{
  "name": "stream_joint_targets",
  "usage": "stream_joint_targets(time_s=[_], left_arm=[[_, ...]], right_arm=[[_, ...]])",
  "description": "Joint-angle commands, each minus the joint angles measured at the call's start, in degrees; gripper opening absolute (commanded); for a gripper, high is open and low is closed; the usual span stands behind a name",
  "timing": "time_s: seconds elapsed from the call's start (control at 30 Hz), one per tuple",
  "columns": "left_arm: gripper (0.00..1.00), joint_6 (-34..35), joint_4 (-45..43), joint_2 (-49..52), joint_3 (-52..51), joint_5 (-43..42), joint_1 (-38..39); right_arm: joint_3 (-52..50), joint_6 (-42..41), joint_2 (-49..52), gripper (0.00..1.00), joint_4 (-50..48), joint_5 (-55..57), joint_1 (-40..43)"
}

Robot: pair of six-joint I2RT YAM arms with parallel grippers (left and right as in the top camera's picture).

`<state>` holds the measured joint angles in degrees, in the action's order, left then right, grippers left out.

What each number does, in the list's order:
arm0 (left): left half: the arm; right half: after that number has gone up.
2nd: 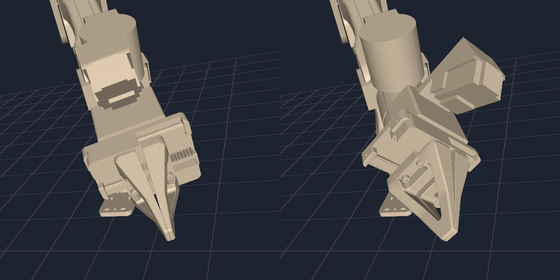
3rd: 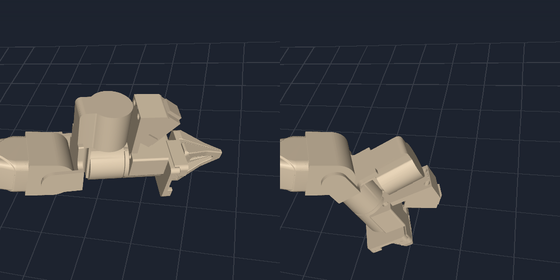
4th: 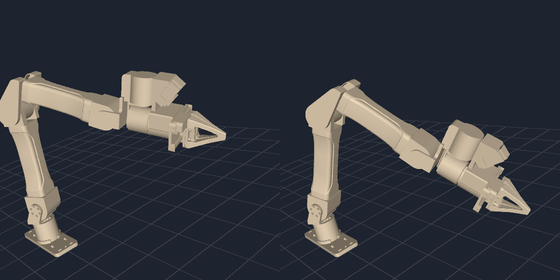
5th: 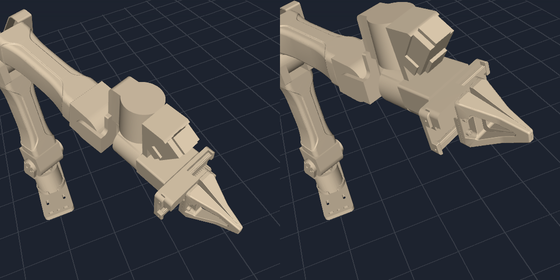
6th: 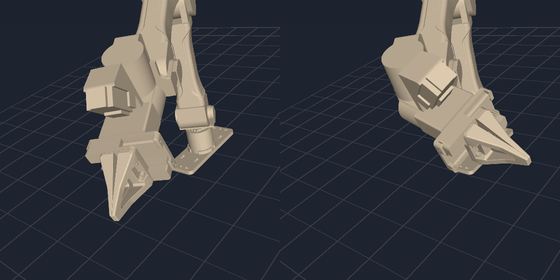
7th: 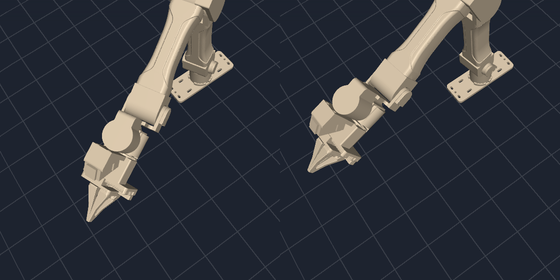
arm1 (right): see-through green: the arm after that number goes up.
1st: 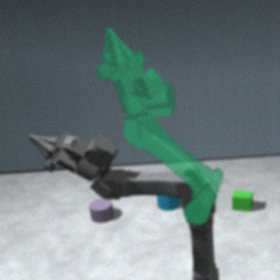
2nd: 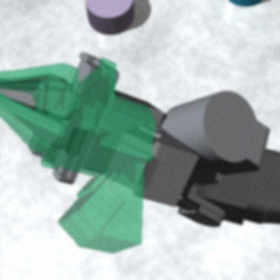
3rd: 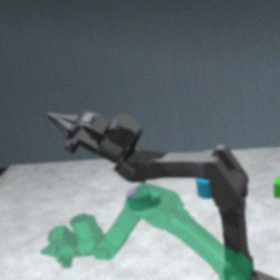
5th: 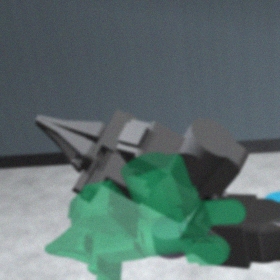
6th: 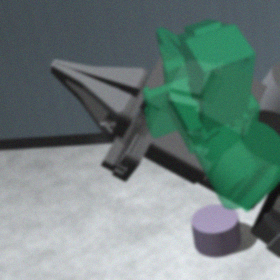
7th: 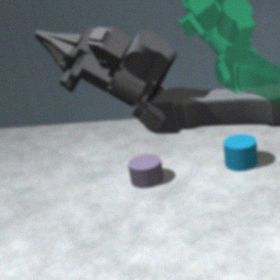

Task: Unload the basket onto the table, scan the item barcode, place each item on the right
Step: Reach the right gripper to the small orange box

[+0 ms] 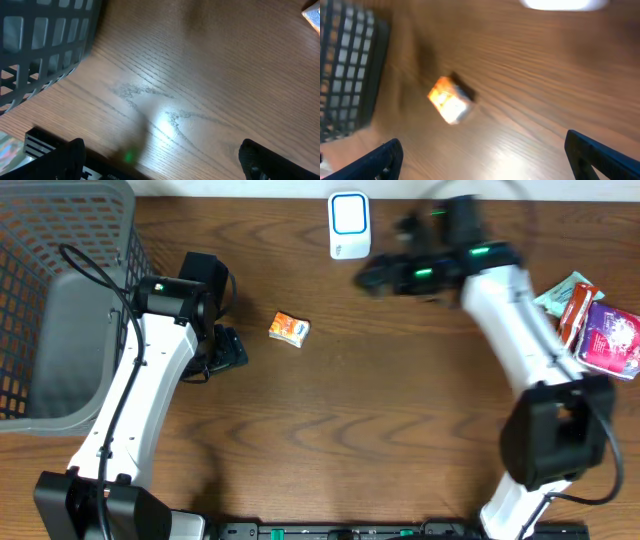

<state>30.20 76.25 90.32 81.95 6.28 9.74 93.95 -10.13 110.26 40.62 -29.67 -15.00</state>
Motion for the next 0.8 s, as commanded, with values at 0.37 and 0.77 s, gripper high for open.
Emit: stream_joint_targets(time_s=[0.37, 0.77], left_arm=[[0.98, 0.7, 0.2, -0.2, -0.2, 0.2, -0.3], [0.98, 0.7, 0.2, -0.2, -0.2, 0.2, -0.3]], right_arm=[[-0.4, -4.1, 18.8, 0.76, -18.2, 5.0, -14.3], [-0.4, 2.7, 23.1, 0.34, -16.8, -5.9, -14.3]])
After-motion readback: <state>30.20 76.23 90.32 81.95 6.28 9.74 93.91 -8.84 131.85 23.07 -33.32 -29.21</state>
